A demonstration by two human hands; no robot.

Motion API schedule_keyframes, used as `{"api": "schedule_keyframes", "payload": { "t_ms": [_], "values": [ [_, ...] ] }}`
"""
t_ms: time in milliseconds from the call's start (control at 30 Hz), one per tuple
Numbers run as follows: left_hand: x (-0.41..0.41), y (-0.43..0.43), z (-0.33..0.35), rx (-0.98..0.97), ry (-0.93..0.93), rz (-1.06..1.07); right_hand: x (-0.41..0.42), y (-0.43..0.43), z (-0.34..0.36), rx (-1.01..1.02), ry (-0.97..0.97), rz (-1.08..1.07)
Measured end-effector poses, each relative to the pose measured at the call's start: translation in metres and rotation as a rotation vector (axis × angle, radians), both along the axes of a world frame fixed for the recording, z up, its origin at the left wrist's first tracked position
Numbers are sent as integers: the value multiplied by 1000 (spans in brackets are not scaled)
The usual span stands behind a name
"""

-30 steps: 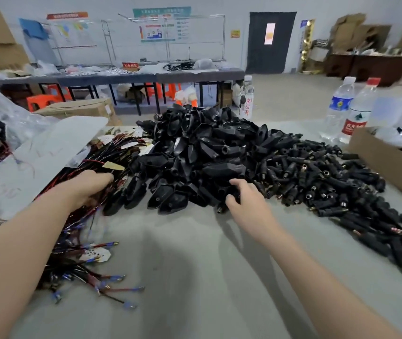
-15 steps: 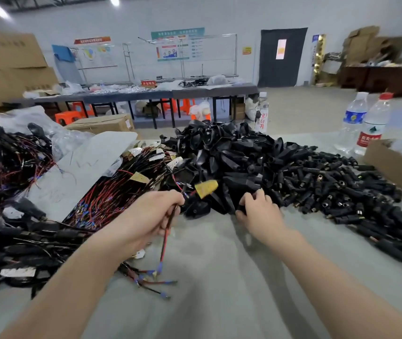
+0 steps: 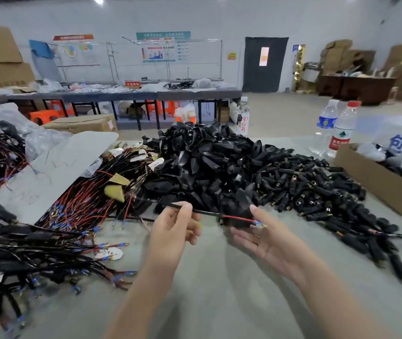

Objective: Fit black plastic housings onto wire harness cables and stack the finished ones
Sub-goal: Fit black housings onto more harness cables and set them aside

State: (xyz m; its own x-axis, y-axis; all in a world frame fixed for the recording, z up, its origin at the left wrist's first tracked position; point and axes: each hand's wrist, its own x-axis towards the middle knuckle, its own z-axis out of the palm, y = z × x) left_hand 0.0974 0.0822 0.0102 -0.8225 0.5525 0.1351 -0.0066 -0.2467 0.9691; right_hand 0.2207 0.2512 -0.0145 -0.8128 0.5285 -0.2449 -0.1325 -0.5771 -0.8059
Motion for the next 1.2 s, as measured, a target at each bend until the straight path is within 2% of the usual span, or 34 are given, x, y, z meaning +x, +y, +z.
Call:
{"api": "schedule_keyframes", "payload": {
  "t_ms": [67, 100, 200, 300, 367, 467, 533, 867, 1100, 1200],
  "values": [
    [2, 7, -14, 31, -111, 29, 8, 1, -13, -84, 73, -60],
    [2, 10, -20, 31, -145, 37, 10, 1, -18, -46, 89, -73],
    [-2, 14, -31, 8, -151, 46, 10, -6, -21, 288, -1, -119],
    [-8, 14, -34, 44, -144, 59, 5, -4, -19, 409, -25, -174],
    [-10, 12, -36, 62, -140, 75, 4, -2, -18, 345, 46, -193],
    [-11, 10, -36, 100, -141, 78, 3, 2, -17, 131, 167, -225],
    [-12, 9, -36, 111, -136, 70, 2, 2, -18, 105, 181, -235],
    [-14, 9, -39, 105, -110, 91, 10, 12, -15, 249, 96, -197],
    [-10, 7, -40, 28, 87, 118, 7, 11, -24, 338, 74, -114],
    [-7, 4, -38, -7, 162, 138, 7, 8, -29, 574, -88, -135]
  ]
}}
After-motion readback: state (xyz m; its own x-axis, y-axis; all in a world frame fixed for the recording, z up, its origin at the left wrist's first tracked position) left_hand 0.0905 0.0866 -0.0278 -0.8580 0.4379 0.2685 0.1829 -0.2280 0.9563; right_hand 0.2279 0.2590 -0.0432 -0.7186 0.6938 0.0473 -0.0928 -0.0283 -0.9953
